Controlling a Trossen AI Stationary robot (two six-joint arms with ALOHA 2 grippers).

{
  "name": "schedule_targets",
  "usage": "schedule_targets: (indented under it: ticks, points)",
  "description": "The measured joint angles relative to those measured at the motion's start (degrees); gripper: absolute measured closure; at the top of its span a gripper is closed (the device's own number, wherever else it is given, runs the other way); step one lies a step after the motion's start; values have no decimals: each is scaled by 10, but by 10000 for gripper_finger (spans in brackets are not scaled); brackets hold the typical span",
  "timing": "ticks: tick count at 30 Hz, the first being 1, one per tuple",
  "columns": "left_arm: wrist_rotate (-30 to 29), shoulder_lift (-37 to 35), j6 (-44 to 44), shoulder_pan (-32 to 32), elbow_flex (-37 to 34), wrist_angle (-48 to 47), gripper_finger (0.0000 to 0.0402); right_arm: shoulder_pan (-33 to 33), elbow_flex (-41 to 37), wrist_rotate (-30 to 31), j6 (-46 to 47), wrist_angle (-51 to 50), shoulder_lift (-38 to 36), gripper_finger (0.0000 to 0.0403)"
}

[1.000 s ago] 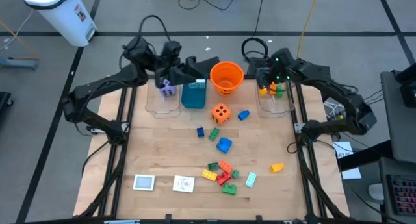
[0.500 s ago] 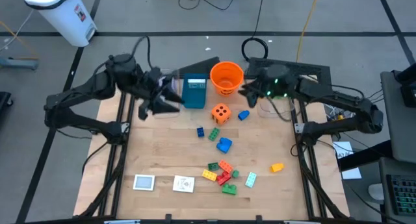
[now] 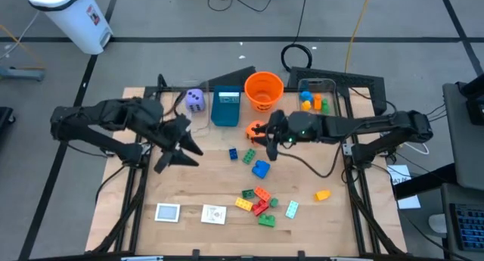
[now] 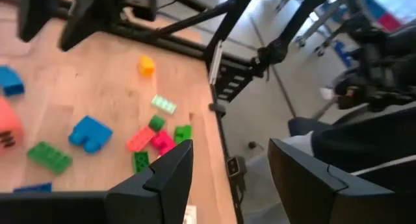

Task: Pick & Place Toys
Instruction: Put the blue game piece into the right transparent bin

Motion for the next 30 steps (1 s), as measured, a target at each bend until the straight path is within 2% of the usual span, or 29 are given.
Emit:
schedule_targets:
  ticks: [7, 14, 19, 24, 30]
  points:
    - [-158, 15, -48, -95, 0, -7, 192, 41, 0, 0, 0, 42, 13, 234]
    - [-265, 54, -131, -169, 0, -6, 192, 83, 0, 2, -10, 36, 8, 234]
    - [-288, 99, -203, -199, 0, 3, 192, 139, 0, 5, -5, -47, 9, 234]
    - [-289, 158, -269, -221, 0, 47, 192, 199, -1, 48, 34, -161, 9, 234]
    - [-288, 218, -284, -234, 0, 147, 192, 238, -58, 46, 124, -157, 9, 234]
